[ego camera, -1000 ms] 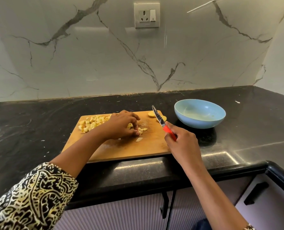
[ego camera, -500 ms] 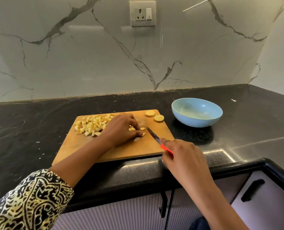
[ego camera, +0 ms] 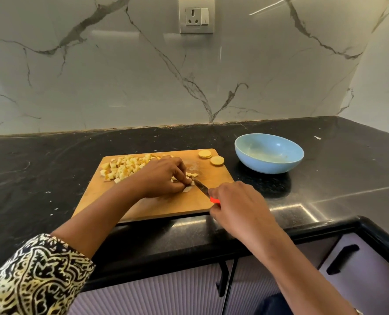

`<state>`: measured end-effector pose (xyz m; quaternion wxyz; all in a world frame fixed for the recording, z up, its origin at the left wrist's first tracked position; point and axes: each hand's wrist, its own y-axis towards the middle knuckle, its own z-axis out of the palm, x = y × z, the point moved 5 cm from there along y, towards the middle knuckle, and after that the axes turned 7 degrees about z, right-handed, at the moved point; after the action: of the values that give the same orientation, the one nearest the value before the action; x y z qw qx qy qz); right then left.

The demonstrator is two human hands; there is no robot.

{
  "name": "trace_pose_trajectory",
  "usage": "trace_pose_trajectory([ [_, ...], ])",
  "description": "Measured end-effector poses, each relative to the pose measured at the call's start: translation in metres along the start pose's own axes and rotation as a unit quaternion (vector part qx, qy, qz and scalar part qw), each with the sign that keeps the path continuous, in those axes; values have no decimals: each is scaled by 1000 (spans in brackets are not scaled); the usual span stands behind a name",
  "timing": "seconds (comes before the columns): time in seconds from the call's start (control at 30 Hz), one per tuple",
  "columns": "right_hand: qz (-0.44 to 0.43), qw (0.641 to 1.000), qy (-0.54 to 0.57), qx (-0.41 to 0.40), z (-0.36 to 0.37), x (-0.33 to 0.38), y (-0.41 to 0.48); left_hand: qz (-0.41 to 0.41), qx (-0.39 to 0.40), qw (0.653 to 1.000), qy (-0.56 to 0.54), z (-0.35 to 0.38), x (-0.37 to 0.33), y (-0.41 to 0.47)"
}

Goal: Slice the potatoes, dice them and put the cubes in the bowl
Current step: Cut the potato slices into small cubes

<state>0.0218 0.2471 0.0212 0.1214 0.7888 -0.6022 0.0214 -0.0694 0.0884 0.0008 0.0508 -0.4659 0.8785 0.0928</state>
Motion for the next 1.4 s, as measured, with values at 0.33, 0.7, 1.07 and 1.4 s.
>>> trace_pose_trajectory([
  [0.33,72,992,84,-60,-29,-55,-7,-26,-50,998,5,4,-9,8],
  [0.7,104,957,228,-146,24,-53,53,-87,-112,986,88,-21,20,-10],
  [1.07,109,950,255,-144,31,-61,53,4,-118,993,4,-12,10,-5],
  [1.4,126,949,243,-153,28,-70,57,88,-65,973,203,-5,7,12],
])
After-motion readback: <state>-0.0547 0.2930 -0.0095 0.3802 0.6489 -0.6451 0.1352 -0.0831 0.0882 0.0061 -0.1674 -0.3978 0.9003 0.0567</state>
